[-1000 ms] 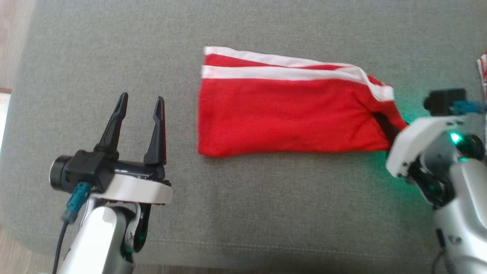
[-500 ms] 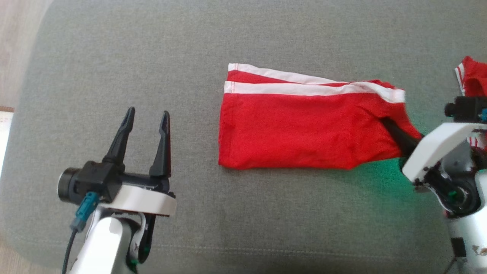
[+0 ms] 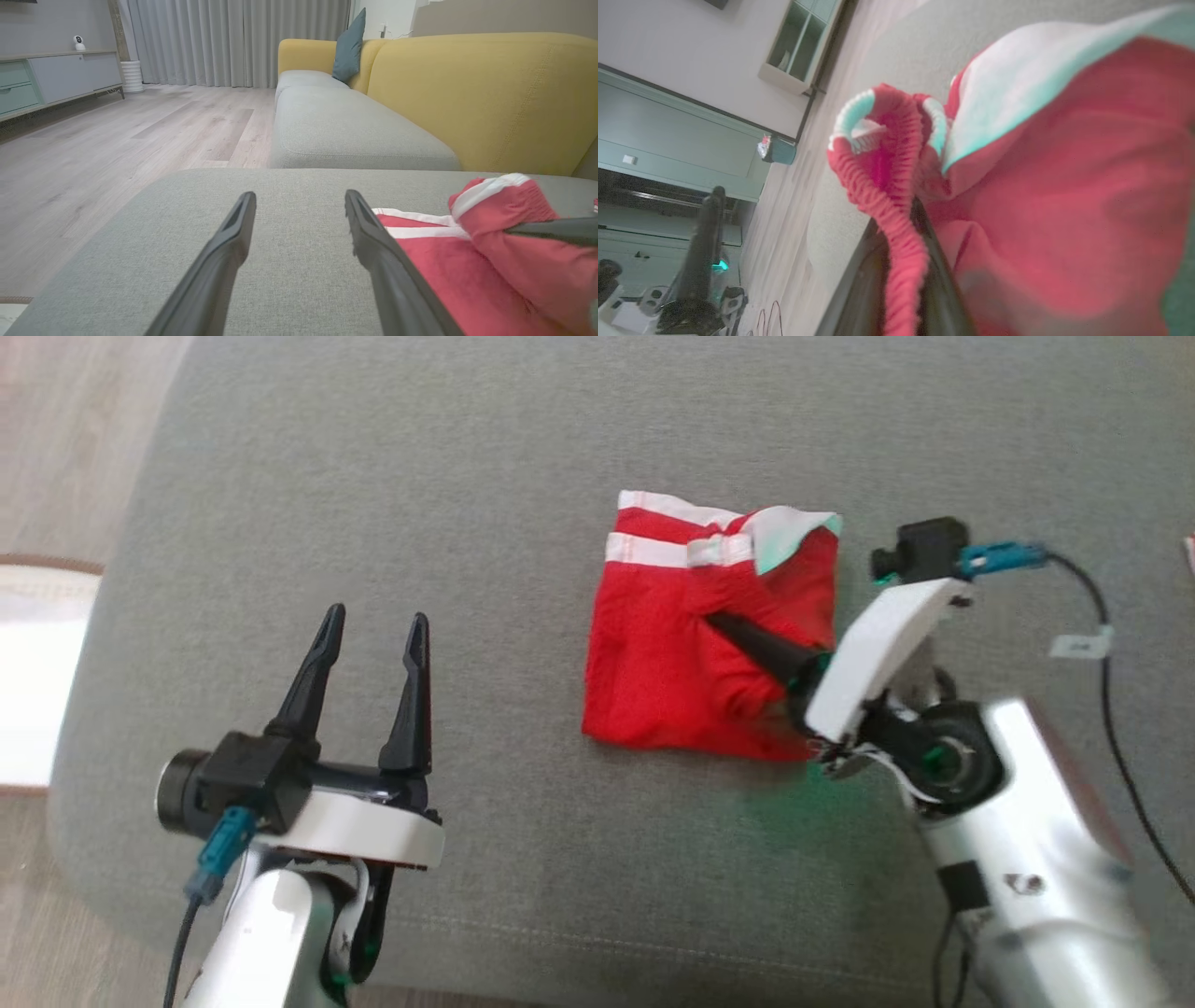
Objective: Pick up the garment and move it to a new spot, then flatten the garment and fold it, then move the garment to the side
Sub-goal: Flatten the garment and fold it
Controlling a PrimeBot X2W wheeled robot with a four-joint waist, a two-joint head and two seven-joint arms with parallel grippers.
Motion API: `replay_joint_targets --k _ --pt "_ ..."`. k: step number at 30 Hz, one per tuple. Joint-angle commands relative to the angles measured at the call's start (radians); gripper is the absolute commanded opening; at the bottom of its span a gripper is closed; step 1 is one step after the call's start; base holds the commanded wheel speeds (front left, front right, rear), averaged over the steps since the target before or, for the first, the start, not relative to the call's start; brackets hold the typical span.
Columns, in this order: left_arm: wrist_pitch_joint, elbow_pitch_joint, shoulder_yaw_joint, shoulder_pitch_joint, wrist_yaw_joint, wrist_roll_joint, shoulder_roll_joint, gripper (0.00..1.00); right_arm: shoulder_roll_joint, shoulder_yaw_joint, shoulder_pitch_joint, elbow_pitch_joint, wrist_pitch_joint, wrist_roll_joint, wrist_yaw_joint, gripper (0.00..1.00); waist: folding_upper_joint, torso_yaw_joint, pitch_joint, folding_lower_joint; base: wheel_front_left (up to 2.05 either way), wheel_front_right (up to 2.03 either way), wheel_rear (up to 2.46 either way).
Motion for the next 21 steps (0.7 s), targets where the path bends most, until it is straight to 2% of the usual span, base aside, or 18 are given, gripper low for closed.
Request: replay_joint_targets --k 1,10,11,12,13,17,21 --pt "-0.012 -0.028 0.031 -0.033 -0.005 0.006 0.004 1.0 0.017 0.025 -0.039 -0.005 -0.025 -0.008 0.004 0.0 0.0 0.015 0.004 0.0 0.0 0.0 0.0" --pt "-0.012 -0.021 0.035 -0.036 -0.015 0.01 -0.006 1.0 0.05 0.143 -0.13 0.224 -0.268 -0.041 0.004 0.0 0.0 0.042 0.017 0.0 0.0 0.0 0.0" --pt "-0.012 -0.02 0.036 -0.036 -0.016 0.01 -0.006 1.0 0.05 0.158 -0.139 0.239 -0.296 -0.04 0.004 0.34 0.0 0.042 0.018 0.0 0.0 0.0 0.0" --pt "-0.012 -0.02 0.037 -0.036 -0.017 0.011 -0.007 1.0 0.051 0.178 -0.147 0.248 -0.322 -0.037 0.004 0.73 0.0 0.041 0.02 0.0 0.0 0.0 0.0" --pt "-0.012 -0.019 0.038 -0.037 -0.018 0.013 -0.01 1.0 0.051 0.224 -0.159 0.241 -0.393 -0.016 0.004 1.0 0.0 0.038 0.021 0.0 0.0 0.0 0.0" --pt "-0.012 -0.018 0.043 -0.037 -0.019 0.017 -0.012 1.0 0.052 0.32 -0.178 0.21 -0.568 -0.047 0.004 1.0 0.0 0.026 0.022 0.0 0.0 0.0 0.0" --pt "-0.012 -0.018 0.051 -0.033 -0.018 0.021 -0.012 1.0 0.018 0.367 -0.187 0.198 -0.738 -0.13 0.004 1.0 0.0 0.006 0.016 0.0 0.0 0.0 0.0"
